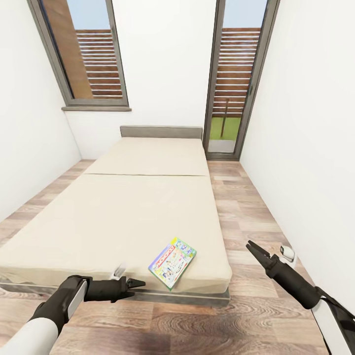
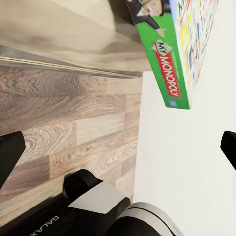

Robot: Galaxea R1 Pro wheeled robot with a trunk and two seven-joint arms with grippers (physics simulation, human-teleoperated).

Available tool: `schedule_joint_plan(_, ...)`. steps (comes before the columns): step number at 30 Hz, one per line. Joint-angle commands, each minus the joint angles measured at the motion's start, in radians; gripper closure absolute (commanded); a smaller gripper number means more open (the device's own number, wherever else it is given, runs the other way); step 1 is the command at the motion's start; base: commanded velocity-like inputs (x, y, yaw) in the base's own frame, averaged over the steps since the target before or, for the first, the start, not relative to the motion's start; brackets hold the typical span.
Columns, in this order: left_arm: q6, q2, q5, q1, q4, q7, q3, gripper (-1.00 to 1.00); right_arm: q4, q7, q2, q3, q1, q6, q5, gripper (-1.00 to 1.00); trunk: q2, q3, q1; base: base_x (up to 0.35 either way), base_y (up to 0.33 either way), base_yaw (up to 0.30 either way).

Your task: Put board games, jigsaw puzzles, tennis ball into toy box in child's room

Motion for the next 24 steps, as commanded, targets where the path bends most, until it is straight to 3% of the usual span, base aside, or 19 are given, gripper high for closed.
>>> schedule_joint_plan(1,0.005,0.0,0.001,0.0,0.0,-0.002,0.001,-1.0,0.0,0.004,0.0,0.0,0.0,0.009,-0.007,-1.0,0.0,-0.001,0.0,0.0,0.0,0.0)
schedule_joint_plan(24,-0.008,-0.005,0.001,-0.001,-0.001,-0.005,-0.001,-1.0,0.001,0.012,0.001,0.0,0.0,0.012,-0.004,-1.0,0.0,-0.001,0.0,0.001,0.0,0.0)
